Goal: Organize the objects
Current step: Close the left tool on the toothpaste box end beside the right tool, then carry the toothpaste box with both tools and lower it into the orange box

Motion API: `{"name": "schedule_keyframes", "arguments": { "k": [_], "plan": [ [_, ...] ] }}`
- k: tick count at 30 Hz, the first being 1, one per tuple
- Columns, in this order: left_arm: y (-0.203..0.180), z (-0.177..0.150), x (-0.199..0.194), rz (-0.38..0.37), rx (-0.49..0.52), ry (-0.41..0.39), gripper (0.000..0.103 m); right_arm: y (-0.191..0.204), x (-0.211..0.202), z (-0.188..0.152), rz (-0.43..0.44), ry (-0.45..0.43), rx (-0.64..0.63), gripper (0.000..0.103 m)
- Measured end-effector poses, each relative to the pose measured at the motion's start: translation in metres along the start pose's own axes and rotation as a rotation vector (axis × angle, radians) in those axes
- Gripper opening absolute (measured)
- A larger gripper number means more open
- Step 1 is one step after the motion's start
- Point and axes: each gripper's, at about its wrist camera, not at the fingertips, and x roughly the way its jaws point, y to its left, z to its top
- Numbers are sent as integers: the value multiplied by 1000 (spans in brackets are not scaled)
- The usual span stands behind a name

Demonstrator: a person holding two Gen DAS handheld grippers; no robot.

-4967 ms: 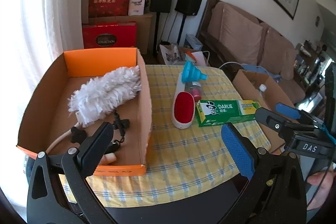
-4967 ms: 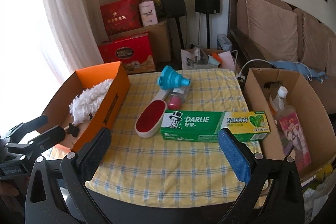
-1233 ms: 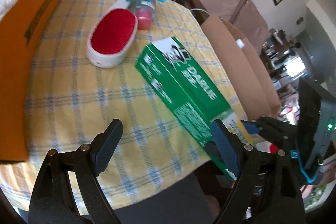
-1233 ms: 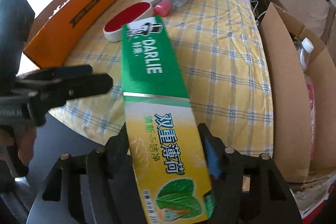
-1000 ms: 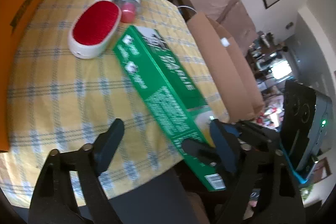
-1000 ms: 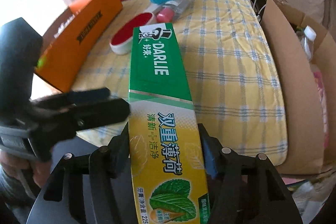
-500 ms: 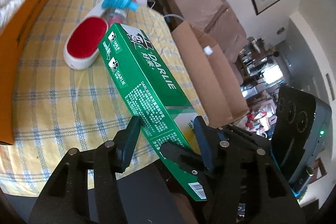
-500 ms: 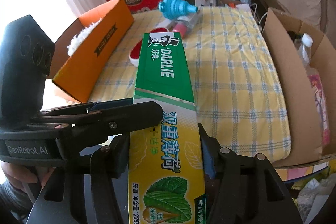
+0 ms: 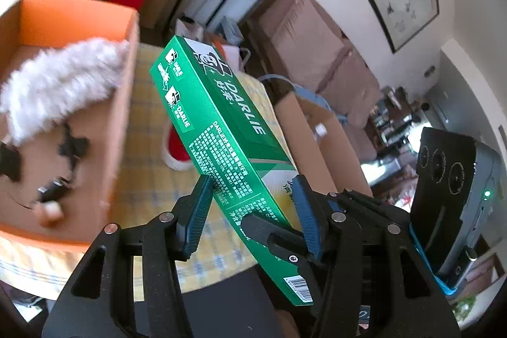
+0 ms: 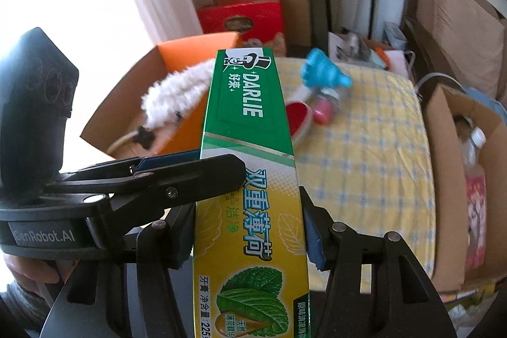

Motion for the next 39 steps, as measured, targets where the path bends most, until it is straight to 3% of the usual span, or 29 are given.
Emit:
{"name": "schedule_keyframes", "arguments": {
  "k": [7, 21, 31, 39],
  "plan": [
    [34, 27, -39, 75, -17, -54, 49, 38, 23, 40, 77, 3, -20, 58],
    [129, 74, -85, 202, -79, -34, 44, 112, 108, 98, 220, 75, 43, 58],
    [179, 93, -98, 249, -107, -4, 43, 141, 165, 119, 273, 139, 149, 58],
    [193, 97, -118, 272, -112, -50, 43, 156, 189, 122, 269, 159, 272, 58]
  ]
}}
